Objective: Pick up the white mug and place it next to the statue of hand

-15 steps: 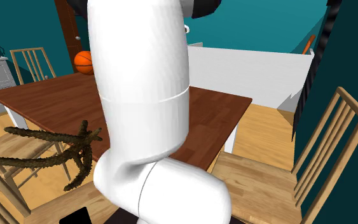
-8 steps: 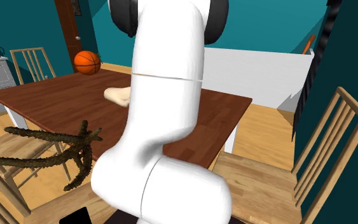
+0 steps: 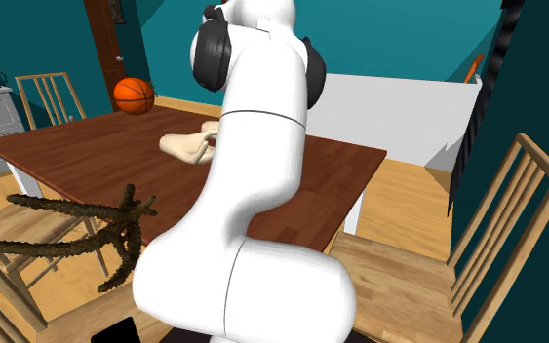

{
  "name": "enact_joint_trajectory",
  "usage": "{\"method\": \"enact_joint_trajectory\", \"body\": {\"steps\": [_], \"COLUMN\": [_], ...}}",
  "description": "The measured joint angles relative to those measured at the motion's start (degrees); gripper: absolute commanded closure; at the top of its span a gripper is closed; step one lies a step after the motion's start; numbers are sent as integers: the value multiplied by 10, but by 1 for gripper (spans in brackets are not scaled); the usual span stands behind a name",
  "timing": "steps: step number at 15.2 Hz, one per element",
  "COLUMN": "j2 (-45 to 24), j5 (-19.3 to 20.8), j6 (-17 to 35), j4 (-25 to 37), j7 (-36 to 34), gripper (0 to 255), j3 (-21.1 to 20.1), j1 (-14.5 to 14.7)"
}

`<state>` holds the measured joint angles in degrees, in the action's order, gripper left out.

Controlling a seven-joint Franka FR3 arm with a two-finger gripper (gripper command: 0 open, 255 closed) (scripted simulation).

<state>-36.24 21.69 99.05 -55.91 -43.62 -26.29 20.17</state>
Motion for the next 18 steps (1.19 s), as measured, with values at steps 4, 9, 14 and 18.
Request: {"method": "enact_joint_trajectory", "body": {"steps": [4,9,14,18], "j2": [2,10,11,10], "j5": [1,1,5,11], "j6": [34,75,112,142], "j4": [-38,-89,-124,-151], "j7": [-7,-16,-23,-31], "gripper": [255,255,255,255], "j3": [0,0,2,7], "j1": [-7,-17,-24,-30]}}
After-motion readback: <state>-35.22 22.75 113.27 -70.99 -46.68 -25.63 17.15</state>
